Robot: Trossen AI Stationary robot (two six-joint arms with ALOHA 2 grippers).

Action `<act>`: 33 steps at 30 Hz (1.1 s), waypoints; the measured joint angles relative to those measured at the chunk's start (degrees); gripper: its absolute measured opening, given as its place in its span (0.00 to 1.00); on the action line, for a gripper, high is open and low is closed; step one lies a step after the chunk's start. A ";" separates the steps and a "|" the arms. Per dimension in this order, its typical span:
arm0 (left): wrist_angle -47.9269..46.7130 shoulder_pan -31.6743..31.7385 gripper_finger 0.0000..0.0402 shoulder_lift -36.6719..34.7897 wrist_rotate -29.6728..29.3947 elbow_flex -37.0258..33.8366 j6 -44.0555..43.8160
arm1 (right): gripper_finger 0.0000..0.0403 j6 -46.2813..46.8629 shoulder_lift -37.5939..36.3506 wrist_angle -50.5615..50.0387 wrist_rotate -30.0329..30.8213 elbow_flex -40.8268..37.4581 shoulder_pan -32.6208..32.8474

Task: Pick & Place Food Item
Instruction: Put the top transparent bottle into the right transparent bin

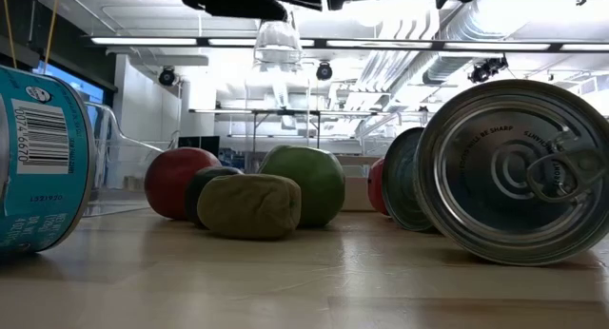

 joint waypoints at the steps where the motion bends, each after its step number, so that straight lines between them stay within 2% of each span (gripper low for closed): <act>1: 0.16 -0.23 0.81 -0.03 -0.01 0.07 -0.02 | 0.28 -0.13 0.00 0.01 0.32 0.00 0.17; 4: -0.25 -0.82 0.86 -0.35 -1.03 0.07 -0.26 | 0.28 -1.64 0.00 0.11 1.78 0.00 1.08; 10: -0.51 -2.32 0.95 -1.07 -4.28 0.07 3.09 | 0.28 -6.27 -2.18 -1.60 9.12 0.02 3.92; 17: -3.09 -2.46 0.96 -2.03 -4.44 0.05 2.93 | 0.28 -7.35 -8.30 -7.83 12.66 0.04 7.11; 24: -7.15 -2.45 0.96 -4.50 -7.21 0.03 -0.56 | 0.28 -8.77 -15.01 -11.23 13.87 0.06 11.39; 29: -11.41 -2.55 0.96 -7.43 -7.19 0.03 -2.91 | 0.28 -12.89 -20.49 -12.84 24.17 0.07 15.41; 33: -15.38 -2.55 0.96 -9.64 -7.13 0.03 -5.32 | 0.28 -13.69 -26.08 -16.25 29.53 0.07 17.85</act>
